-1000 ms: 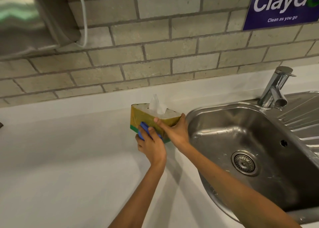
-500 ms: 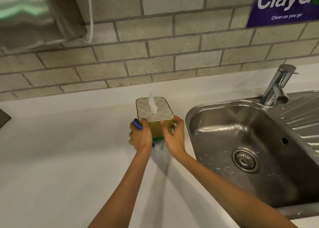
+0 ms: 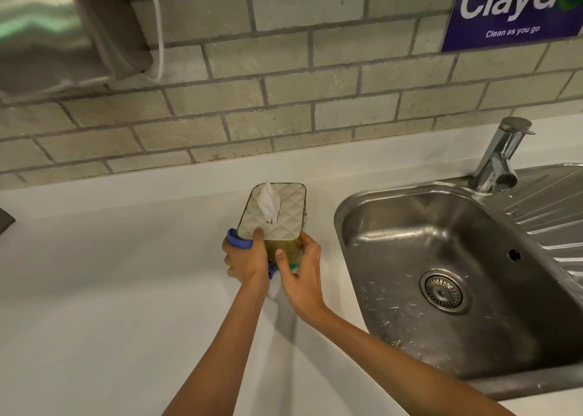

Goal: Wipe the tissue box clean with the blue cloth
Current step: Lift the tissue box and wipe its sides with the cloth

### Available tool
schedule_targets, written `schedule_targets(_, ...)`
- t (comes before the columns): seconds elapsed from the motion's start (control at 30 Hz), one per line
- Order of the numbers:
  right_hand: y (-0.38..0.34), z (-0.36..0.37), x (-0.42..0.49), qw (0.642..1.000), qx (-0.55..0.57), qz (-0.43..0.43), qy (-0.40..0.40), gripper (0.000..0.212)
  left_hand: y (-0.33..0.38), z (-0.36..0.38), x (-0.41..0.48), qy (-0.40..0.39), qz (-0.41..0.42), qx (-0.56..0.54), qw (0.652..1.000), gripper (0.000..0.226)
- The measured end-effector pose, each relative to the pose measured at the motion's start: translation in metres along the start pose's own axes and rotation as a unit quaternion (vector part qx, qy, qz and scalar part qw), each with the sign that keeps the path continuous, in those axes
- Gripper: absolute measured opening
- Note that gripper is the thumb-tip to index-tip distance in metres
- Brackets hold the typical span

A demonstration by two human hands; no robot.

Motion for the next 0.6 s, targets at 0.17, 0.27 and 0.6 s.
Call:
schedule_targets(0.17,0.008,0.007,-0.015,1.0,-0.007,0.007,-0.022,0.052,0.0,-0.004,0.012,-0.016,0.018,-0.028,0.999,0.057)
schedule_targets(0.27,0.012,0.005,-0.018,0.999,-0.008,0.013,-0.03,0.041,0.004,-0.005,0.025,-0.04,0.038,-0.03,0.998,0.054)
schedule_targets(0.6,0.007,-0.068,0.09,0.99,0.009,0.135,0.049,0.055,0.006,-0.008,0.046,-0.082,0.028,-0.069,0.994,0.05)
Point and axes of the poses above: each hand's wrist, its own x-axis towards the middle knuckle, its own z-axis out of the palm, y = z × x, the point moved 5 cm from there along x, towards the middle knuckle, and after that the axes turned 12 degrees about z, right-handed, at the moved point
